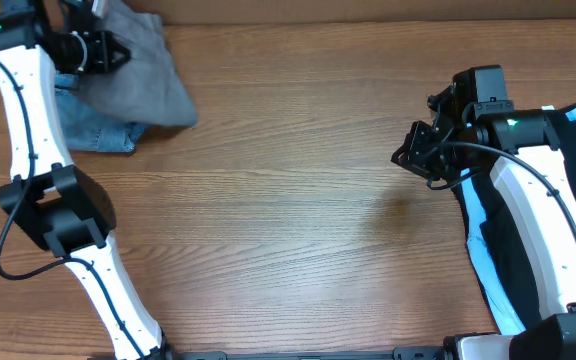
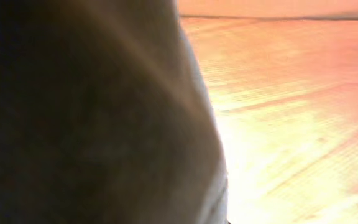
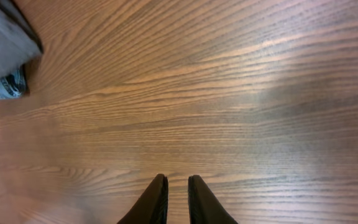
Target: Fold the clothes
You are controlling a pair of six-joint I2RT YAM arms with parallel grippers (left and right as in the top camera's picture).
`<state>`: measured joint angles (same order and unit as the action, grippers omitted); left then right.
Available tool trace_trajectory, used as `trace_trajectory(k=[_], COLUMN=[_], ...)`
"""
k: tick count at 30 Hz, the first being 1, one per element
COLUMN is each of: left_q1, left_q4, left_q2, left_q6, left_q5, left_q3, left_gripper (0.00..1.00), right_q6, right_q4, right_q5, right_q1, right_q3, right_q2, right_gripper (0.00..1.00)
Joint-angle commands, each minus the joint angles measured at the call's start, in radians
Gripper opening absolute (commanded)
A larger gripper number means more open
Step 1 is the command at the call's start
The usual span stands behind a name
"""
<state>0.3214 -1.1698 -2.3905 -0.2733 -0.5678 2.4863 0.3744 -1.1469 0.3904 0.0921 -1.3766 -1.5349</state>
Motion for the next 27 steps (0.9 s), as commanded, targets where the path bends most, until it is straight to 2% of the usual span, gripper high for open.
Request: trace_trajectory(k=[1, 9, 11, 12, 14, 17, 22, 25, 26, 27], left_q1=[0.032, 0.087, 0.101, 0.106, 0.119, 0.14, 0.164, 0.162, 0.158, 0.154], left_q4=[0.047, 0.072, 0.071, 0.072, 0.07, 0.066, 0.042, 0.012, -0.007, -0.026], left_q2=[0.039, 0.018, 0.015, 0.015, 0.018, 0.029, 0.062, 0.08, 0.082, 0.082], left_q6=[-0.05, -0.064, -0.059, -0.048, 0.016, 0.149, 0.185, 0.184, 0.183, 0.183], left_q5=[0.109, 0.229, 0.23, 0.242, 0.332, 0.469, 0.462, 0.388, 0.339, 0.301], left_q3=[0.011, 0.0, 0.0, 0.0, 0.005, 0.019, 0.04, 0.047, 0.047, 0.047], left_gripper=[0.04, 0.05, 0.36, 0.61, 1.0, 1.0, 1.0, 1.0, 0.96, 0.86], right_q6=[0.027, 0.072, 0.072, 0.072, 0.072, 0.071, 0.071, 0.071, 0.071, 0.071], right_q4=[-0.005, -0.013, -0.011, -0.012, -0.014, -0.023, -0.022, -0.02, -0.017, -0.013], right_q5=[0.015, 0.014, 0.014, 0.014, 0.015, 0.014, 0.014, 0.014, 0.014, 0.014], right_q1=[0.002, 0.002, 0.002, 0.002, 0.002, 0.002, 0.002, 0.002, 0.002, 0.002], right_q3=[-0.013, -0.013, -0.013, -0.013, -0.013, -0.013, -0.013, -0.013, -0.013, -0.013], right_q2=[0.002, 0.002, 0.002, 0.002, 0.002, 0.002, 0.002, 0.002, 0.002, 0.002], right_gripper=[0.15, 0.15, 0.15, 0.15, 0.15, 0.15, 0.15, 0.16, 0.16, 0.16])
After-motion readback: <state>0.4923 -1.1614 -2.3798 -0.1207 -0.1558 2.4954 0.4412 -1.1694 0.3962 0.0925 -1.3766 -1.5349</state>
